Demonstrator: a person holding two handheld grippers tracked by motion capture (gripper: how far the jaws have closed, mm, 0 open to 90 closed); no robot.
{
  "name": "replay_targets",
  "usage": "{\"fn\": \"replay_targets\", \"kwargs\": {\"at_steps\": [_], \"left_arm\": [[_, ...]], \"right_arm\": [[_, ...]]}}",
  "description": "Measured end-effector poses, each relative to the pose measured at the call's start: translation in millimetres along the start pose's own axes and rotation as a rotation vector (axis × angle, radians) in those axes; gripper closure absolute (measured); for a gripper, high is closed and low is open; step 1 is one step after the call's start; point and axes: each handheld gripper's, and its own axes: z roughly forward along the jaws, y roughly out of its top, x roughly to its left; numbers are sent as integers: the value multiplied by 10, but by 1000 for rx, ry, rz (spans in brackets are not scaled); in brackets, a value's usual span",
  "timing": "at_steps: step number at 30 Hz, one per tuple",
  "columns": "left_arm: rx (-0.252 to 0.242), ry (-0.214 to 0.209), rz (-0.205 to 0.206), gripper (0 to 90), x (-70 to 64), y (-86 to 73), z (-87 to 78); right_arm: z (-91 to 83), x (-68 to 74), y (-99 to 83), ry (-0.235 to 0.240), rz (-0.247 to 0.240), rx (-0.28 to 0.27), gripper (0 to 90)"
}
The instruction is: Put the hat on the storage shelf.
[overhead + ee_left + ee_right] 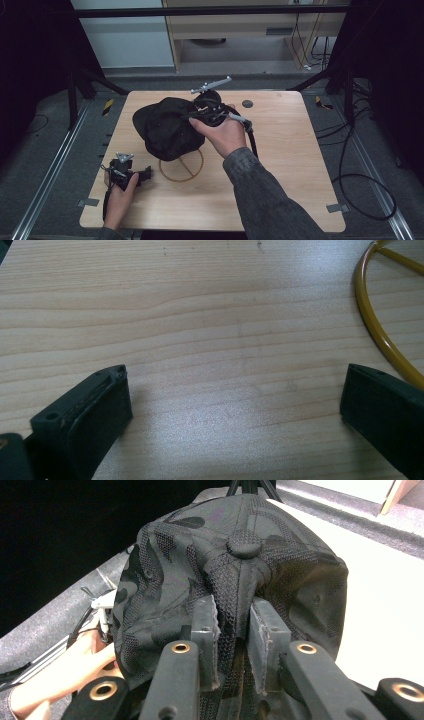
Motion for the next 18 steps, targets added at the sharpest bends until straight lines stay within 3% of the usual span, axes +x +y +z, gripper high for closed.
{"fn": "replay_targets", "kwargs": {"at_steps": [18], "left_arm": [[0,0,0,0,0,0,0]], "right_arm": [[-83,-32,-20,23,26,-13,703]]}}
